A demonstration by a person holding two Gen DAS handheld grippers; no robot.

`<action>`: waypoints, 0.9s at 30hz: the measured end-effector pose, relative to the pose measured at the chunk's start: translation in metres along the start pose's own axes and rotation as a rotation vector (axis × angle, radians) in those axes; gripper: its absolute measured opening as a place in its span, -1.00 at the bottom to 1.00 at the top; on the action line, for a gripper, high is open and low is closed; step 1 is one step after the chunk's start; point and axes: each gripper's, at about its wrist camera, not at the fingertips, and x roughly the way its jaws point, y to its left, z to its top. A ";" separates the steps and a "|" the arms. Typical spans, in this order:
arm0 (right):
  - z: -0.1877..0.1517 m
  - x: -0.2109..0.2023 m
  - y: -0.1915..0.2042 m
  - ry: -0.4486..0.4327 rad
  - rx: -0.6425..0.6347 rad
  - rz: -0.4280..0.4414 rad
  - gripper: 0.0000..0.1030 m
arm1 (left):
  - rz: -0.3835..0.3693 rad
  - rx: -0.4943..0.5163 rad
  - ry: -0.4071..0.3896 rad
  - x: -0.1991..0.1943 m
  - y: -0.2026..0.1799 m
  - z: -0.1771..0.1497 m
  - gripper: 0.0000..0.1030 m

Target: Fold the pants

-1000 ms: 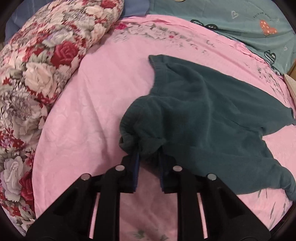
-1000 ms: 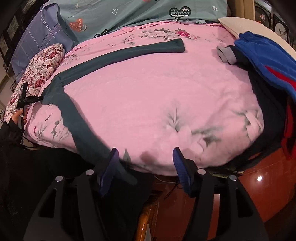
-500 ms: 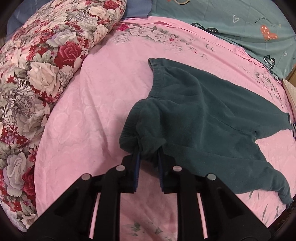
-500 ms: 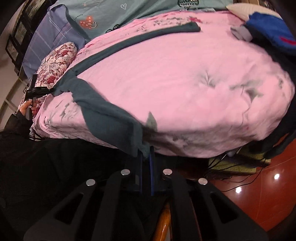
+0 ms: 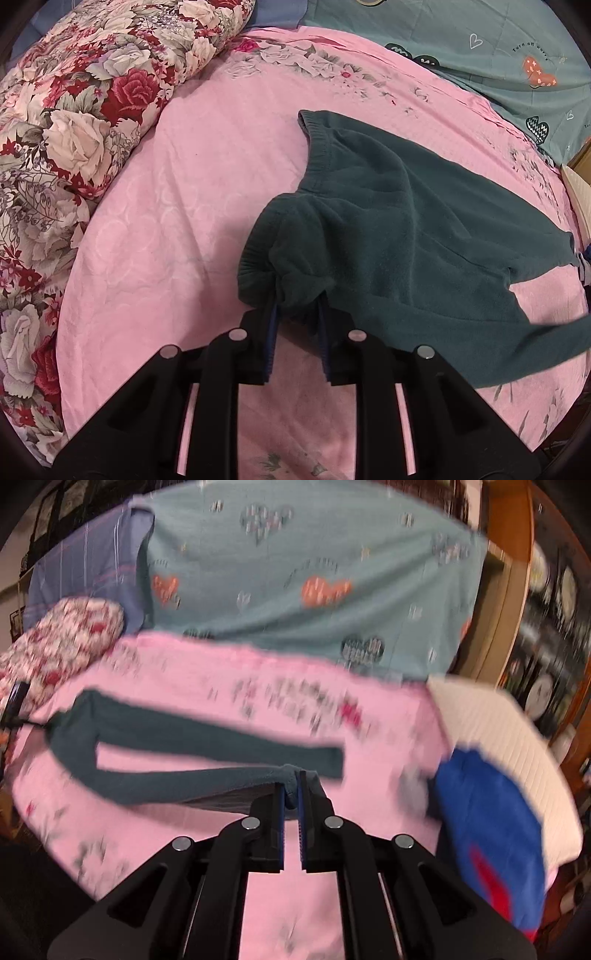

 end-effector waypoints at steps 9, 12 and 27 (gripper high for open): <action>-0.146 0.079 -0.035 0.362 -0.192 -0.044 -0.89 | -0.031 0.019 0.036 -0.001 0.007 -0.015 -0.43; -0.179 0.081 -0.061 0.365 -0.029 -0.065 -0.79 | 0.001 0.049 0.035 -0.009 0.004 -0.014 -0.44; -0.117 0.135 -0.052 0.403 0.293 0.134 0.00 | 0.025 0.057 0.048 -0.003 -0.004 -0.007 -0.46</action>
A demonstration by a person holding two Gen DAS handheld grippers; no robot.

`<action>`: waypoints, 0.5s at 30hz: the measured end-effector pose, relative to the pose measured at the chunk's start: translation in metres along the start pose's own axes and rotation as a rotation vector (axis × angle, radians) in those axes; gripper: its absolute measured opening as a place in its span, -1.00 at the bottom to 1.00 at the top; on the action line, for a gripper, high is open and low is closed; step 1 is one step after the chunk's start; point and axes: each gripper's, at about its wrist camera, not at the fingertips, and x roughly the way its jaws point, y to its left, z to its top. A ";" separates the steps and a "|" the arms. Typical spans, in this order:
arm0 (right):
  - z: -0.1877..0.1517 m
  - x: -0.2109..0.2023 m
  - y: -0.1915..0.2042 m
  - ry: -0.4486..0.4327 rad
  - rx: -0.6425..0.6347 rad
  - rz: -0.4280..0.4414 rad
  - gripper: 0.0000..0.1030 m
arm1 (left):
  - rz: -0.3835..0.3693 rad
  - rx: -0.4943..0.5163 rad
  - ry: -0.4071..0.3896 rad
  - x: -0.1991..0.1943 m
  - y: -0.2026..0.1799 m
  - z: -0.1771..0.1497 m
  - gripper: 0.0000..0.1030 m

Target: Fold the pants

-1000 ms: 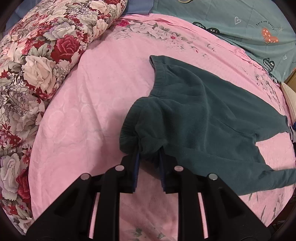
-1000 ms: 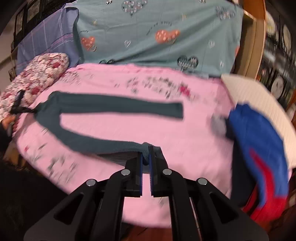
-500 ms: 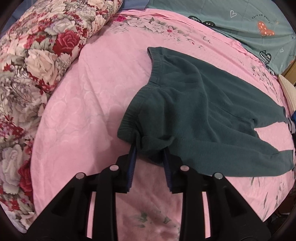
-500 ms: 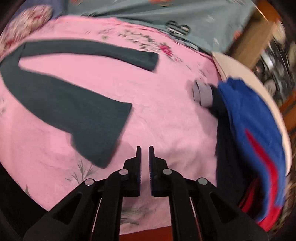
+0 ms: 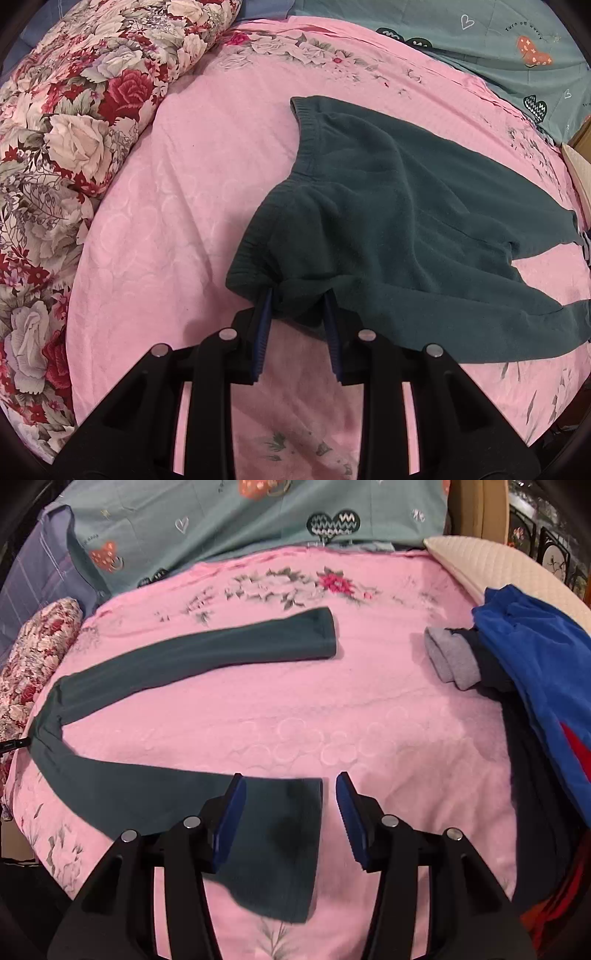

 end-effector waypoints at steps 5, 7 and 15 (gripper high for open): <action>0.008 0.045 0.001 0.198 -0.016 -0.011 -0.84 | 0.005 -0.001 -0.001 0.000 -0.001 0.000 -0.46; 0.010 0.040 0.011 0.203 -0.067 -0.010 -0.85 | 0.004 -0.004 -0.004 -0.001 -0.001 -0.001 -0.47; 0.081 -0.056 0.030 -0.127 -0.117 0.067 -0.86 | 0.003 -0.020 -0.003 -0.001 -0.001 0.006 -0.48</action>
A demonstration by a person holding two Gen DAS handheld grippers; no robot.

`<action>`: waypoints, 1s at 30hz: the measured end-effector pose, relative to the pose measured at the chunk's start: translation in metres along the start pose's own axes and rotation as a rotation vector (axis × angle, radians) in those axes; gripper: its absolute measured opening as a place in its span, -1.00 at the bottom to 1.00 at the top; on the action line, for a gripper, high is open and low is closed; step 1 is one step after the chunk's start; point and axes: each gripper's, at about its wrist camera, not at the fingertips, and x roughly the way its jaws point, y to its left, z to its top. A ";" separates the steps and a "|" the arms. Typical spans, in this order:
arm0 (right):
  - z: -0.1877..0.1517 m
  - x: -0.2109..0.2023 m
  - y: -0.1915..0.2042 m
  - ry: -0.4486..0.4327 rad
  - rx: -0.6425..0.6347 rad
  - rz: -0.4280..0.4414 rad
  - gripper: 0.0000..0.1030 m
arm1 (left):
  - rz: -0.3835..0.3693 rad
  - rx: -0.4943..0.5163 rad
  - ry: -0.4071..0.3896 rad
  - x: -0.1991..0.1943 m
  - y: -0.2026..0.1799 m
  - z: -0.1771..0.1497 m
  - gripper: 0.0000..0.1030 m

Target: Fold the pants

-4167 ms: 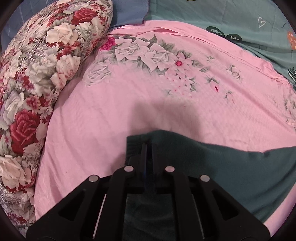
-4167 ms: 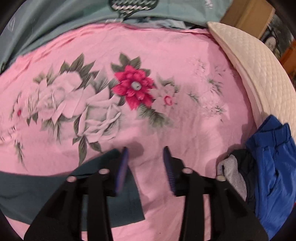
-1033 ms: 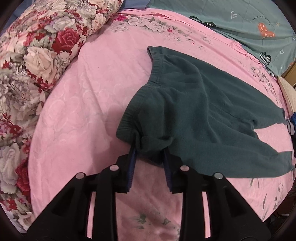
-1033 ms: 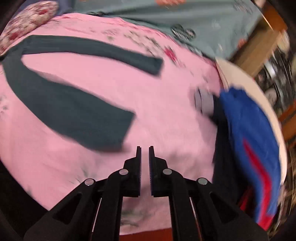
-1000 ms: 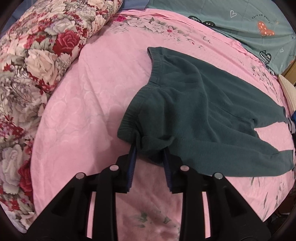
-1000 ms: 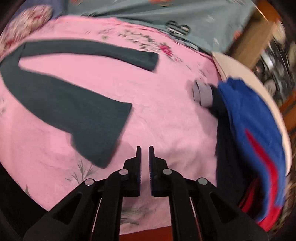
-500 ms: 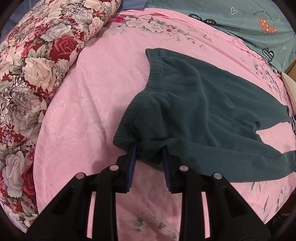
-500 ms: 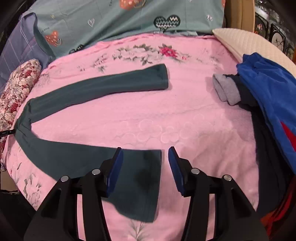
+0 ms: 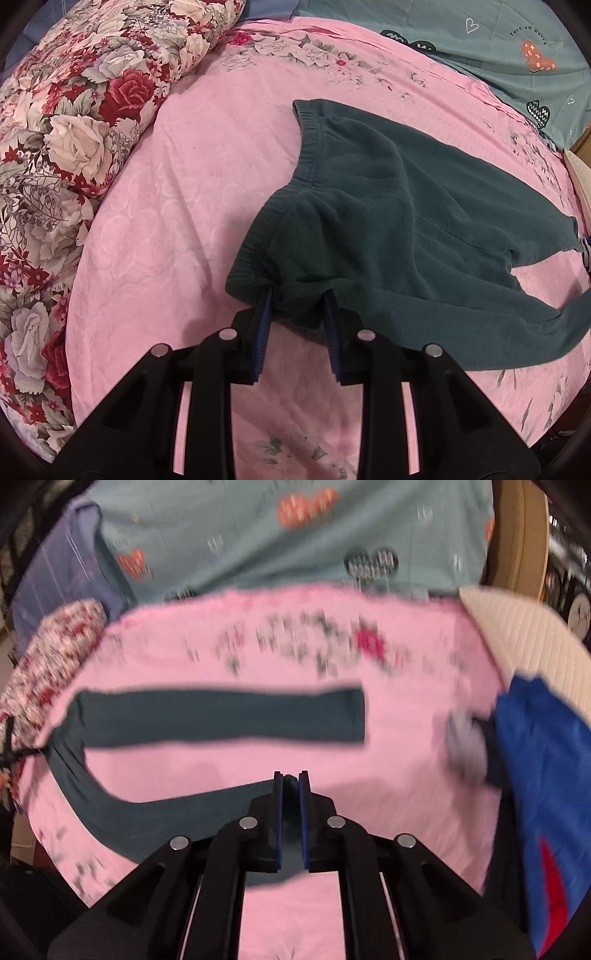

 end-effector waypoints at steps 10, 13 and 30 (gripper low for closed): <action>-0.085 -0.023 -0.047 -0.013 -0.040 0.137 -0.86 | -0.014 -0.012 0.018 -0.008 0.019 -0.028 -0.50; -0.145 -0.015 -0.067 0.011 0.040 0.193 -0.86 | -0.008 -0.026 0.028 -0.009 0.031 -0.037 -0.53; -0.198 -0.045 -0.075 -0.132 0.191 0.313 -0.86 | -0.076 0.072 -0.045 -0.006 -0.029 -0.007 0.32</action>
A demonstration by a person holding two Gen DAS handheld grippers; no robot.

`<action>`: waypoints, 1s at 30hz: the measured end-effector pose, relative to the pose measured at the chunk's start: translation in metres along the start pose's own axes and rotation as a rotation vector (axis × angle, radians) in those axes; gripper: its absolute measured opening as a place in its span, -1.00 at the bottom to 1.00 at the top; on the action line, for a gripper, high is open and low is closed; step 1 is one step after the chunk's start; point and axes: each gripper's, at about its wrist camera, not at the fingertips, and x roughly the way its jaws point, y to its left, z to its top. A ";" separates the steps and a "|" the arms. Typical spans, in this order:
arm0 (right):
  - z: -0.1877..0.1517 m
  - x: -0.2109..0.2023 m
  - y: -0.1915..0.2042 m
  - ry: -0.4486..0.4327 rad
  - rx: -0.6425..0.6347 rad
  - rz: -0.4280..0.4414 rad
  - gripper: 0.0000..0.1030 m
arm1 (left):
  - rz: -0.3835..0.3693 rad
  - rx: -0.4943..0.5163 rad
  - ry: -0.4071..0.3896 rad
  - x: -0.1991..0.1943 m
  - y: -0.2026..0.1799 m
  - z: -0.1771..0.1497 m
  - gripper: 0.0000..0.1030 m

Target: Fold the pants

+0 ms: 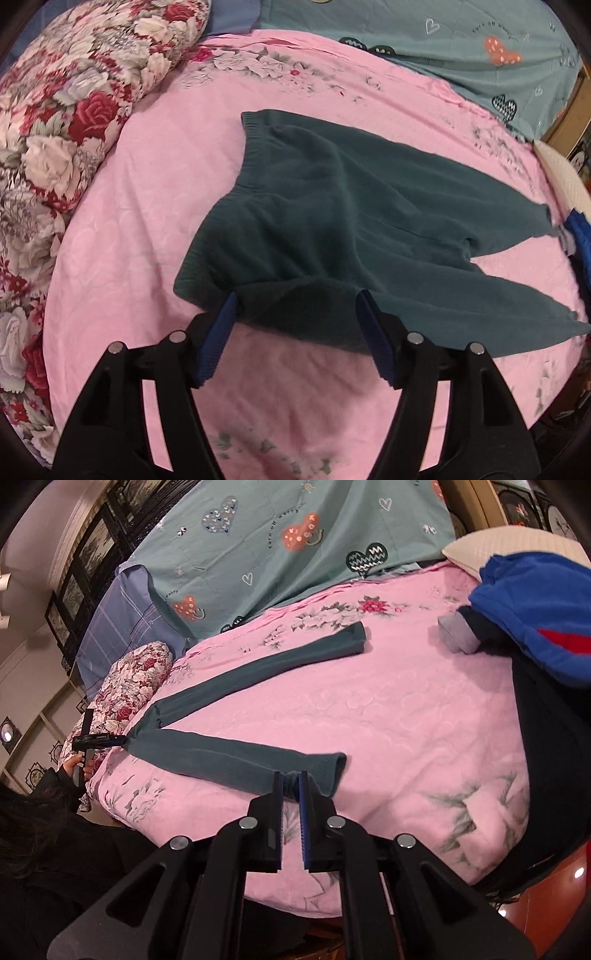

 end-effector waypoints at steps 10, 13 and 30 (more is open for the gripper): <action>-0.021 -0.001 -0.014 0.016 0.042 -0.029 -0.86 | 0.101 0.099 0.108 -0.015 0.003 -0.047 -1.00; -0.022 0.002 -0.017 0.022 0.035 -0.028 -0.86 | 0.136 0.072 0.108 -0.026 0.017 -0.061 -1.00; 0.037 0.055 0.108 0.000 -0.062 -0.126 -0.27 | 0.147 0.224 0.099 0.011 -0.061 -0.011 -0.20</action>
